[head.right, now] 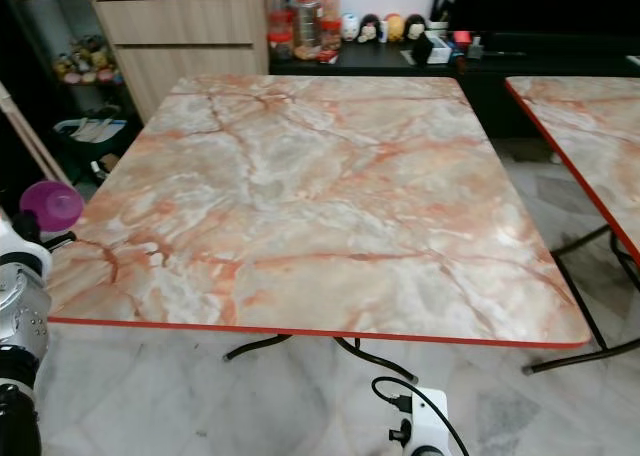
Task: Setting the table
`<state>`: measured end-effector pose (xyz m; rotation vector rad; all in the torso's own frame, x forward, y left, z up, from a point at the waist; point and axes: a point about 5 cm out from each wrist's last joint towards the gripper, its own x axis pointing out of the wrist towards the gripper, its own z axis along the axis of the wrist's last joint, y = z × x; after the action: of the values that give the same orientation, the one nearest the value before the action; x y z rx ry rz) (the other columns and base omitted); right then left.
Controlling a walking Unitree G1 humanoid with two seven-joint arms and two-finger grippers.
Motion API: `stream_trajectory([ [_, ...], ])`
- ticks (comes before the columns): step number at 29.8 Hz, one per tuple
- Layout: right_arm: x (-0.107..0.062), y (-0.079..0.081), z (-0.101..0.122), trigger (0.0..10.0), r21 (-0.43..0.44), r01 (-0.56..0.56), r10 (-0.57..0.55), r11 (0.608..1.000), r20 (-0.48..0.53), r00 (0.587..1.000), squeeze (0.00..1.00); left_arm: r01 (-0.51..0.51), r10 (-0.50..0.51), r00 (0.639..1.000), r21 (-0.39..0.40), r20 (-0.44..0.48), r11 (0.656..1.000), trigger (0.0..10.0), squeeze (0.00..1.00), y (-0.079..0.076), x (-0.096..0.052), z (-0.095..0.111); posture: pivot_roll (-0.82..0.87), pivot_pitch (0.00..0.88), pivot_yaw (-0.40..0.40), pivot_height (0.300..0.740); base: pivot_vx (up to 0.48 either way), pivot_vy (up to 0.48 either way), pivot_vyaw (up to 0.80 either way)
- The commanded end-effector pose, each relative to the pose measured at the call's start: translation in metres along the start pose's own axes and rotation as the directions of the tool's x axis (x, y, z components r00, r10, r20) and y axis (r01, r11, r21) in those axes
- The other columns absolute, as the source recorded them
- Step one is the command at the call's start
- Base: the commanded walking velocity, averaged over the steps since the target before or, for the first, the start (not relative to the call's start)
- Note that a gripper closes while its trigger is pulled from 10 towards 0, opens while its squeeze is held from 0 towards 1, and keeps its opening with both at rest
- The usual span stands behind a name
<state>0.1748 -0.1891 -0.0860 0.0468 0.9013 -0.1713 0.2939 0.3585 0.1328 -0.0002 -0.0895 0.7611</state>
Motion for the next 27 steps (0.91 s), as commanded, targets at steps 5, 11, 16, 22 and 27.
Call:
stream_trajectory([
  [5,-0.001,-0.001,-0.003,10.0,0.020,0.010,-0.010,1.000,-0.005,1.000,0.00,-0.238,0.239,0.971,0.201,0.020,0.950,10.0,0.00,0.057,-0.002,-0.009,0.01,0.000,0.022,0.740,0.000,0.000,0.00],
  [11,-0.001,0.001,-0.004,10.0,0.023,0.009,-0.009,1.000,-0.007,1.000,0.00,-0.281,0.327,0.943,0.366,-0.068,0.887,10.0,0.00,0.086,-0.015,-0.036,0.01,0.000,0.026,0.740,0.000,0.000,0.00],
  [16,-0.002,0.000,-0.006,10.0,0.024,0.013,-0.012,1.000,-0.017,1.000,0.00,-0.093,0.271,0.895,0.445,-0.355,0.890,10.0,0.00,0.089,-0.050,-0.093,0.01,0.000,0.027,0.740,0.000,0.000,0.00],
  [22,-0.002,-0.001,-0.007,10.0,0.024,0.017,-0.016,1.000,-0.018,1.000,0.00,0.197,0.085,0.803,0.397,-0.589,0.896,10.0,0.00,0.062,-0.086,-0.135,0.00,0.000,0.025,0.740,0.000,0.000,0.00],
  [27,-0.002,-0.003,-0.007,10.0,0.025,0.019,-0.018,1.000,-0.020,1.000,0.00,0.357,-0.048,0.699,0.290,-0.713,0.888,10.0,0.00,0.037,-0.115,-0.159,0.00,0.000,0.024,0.740,0.000,0.000,0.00],
])
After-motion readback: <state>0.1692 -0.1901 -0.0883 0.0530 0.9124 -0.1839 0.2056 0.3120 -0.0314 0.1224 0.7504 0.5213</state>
